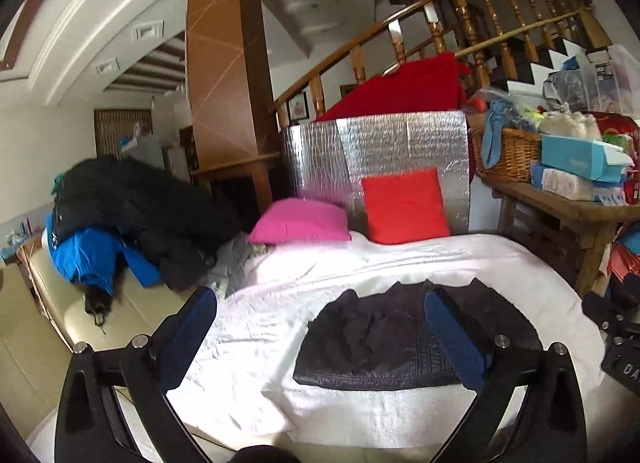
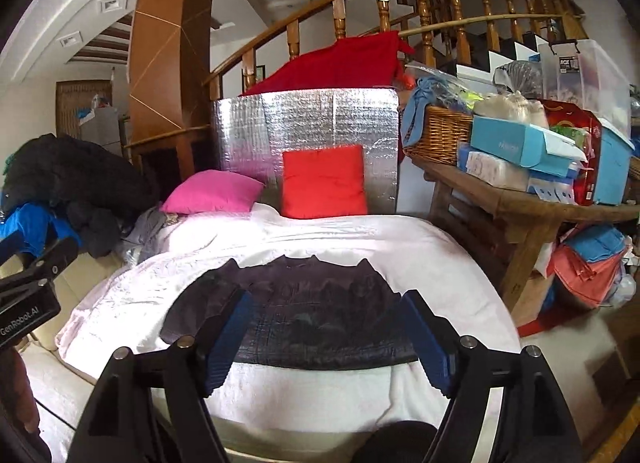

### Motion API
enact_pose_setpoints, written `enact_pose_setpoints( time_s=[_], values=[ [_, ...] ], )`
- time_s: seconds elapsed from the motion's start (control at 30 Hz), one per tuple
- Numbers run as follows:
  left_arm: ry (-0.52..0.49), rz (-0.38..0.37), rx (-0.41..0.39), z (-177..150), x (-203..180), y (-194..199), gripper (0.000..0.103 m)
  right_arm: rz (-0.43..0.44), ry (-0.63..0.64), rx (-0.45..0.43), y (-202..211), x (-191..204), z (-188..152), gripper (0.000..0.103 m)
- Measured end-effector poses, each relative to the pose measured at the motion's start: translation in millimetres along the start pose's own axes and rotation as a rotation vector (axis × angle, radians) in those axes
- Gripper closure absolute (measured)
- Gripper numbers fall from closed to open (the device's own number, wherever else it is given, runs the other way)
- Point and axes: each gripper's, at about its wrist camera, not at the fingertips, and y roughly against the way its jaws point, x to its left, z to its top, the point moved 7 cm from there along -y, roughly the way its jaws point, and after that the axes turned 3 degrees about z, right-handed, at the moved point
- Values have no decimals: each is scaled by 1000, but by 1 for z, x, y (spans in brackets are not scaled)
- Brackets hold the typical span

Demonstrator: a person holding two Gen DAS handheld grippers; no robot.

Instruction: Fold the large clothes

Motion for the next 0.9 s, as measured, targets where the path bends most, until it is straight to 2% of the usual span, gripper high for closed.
enact_pose_setpoints(
  time_s=[0.23,0.63,0.9],
  values=[
    [-2,16,-54,10,6,28,0,-18,-13,-25,24,-3,2,23],
    [-22,37,-77,13,11,52,0,-29,-16,-77,61,-4,7,23],
    [-29,59,-87,11,17,57,0,-41,-3,-46,67,1,0,23]
  ],
)
